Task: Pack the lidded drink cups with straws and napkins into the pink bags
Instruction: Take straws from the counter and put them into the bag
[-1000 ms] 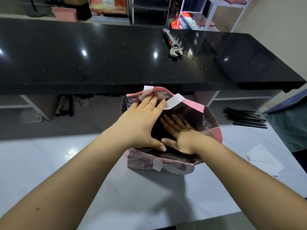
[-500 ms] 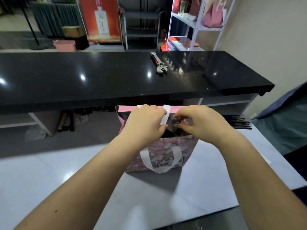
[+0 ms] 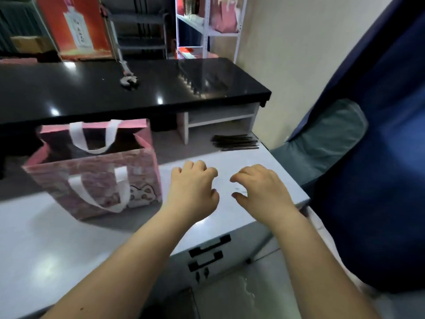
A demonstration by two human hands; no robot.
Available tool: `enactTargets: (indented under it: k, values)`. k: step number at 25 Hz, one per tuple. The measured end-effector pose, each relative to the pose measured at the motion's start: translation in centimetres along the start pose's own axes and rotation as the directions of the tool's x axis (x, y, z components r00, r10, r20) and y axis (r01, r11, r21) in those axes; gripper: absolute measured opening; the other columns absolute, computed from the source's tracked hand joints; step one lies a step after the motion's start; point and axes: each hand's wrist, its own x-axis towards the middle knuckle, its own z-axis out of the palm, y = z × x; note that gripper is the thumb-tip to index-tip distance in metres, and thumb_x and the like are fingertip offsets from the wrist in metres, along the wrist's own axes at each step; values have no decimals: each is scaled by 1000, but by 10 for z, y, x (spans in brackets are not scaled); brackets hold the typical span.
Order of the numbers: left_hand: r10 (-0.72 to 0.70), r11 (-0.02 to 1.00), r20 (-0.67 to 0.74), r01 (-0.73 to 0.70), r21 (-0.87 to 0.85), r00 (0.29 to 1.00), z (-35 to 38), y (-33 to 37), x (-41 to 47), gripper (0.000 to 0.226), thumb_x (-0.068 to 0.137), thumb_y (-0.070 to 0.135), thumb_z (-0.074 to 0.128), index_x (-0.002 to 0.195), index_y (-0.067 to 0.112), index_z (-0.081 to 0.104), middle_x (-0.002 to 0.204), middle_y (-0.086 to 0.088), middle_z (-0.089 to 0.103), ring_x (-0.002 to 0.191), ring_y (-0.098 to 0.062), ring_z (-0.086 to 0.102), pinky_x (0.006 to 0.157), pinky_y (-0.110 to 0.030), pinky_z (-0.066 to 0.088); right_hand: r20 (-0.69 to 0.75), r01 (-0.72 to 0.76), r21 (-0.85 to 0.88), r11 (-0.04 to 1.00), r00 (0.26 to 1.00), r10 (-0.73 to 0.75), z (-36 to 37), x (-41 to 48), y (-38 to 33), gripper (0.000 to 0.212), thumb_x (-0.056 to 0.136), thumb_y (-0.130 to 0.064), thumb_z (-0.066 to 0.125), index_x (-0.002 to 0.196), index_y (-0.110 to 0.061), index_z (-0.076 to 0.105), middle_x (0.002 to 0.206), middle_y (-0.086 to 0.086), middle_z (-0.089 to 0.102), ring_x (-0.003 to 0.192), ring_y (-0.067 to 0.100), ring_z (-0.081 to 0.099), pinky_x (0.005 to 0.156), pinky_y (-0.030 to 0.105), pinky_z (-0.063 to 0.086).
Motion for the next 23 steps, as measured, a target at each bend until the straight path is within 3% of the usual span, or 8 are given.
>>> enactTargets:
  k: [4, 7, 12, 16, 23]
  values:
    - [-20, 1000, 127, 20, 3, 992, 59, 62, -19, 44, 83, 38, 52, 126, 28, 53, 123, 3, 50, 116, -24, 42, 93, -39, 32, 146, -155, 12, 988, 977, 152, 23, -75, 53, 33, 86, -31, 62, 117, -21, 62, 118, -2, 57, 116, 23, 44, 94, 35, 33]
    - [3, 1000, 190, 1, -22, 982, 89, 94, -31, 48, 81, 43, 53, 126, 29, 54, 126, 3, 48, 119, -23, 40, 94, -39, 32, 175, -244, 58, 968, 957, 231, 38, -113, 76, 37, 84, -32, 64, 119, -22, 61, 120, -2, 56, 117, 23, 42, 95, 34, 30]
    - [-9, 999, 255, 19, -39, 967, 125, 105, -39, 52, 79, 46, 57, 127, 30, 52, 132, 1, 45, 124, -23, 36, 98, -41, 30, 237, -303, 102, 948, 933, 272, 63, -136, 86, 41, 83, -32, 66, 123, -24, 59, 125, -3, 54, 121, 23, 39, 100, 37, 30]
    - [-64, 994, 258, 85, -71, 964, 144, 91, -15, 57, 76, 44, 60, 130, 29, 50, 134, -2, 41, 124, -25, 36, 98, -41, 30, 327, -315, 129, 940, 909, 259, 77, -113, 99, 46, 85, -36, 64, 128, -26, 56, 130, -5, 51, 126, 20, 34, 103, 35, 27]
    - [-104, 979, 208, 137, -151, 973, 175, 49, 92, 54, 78, 38, 59, 130, 28, 50, 134, 0, 43, 124, -25, 35, 96, -39, 29, 307, -324, 85, 942, 908, 285, 100, 2, 137, 38, 88, -31, 60, 126, -25, 56, 126, -6, 53, 124, 19, 35, 99, 33, 28]
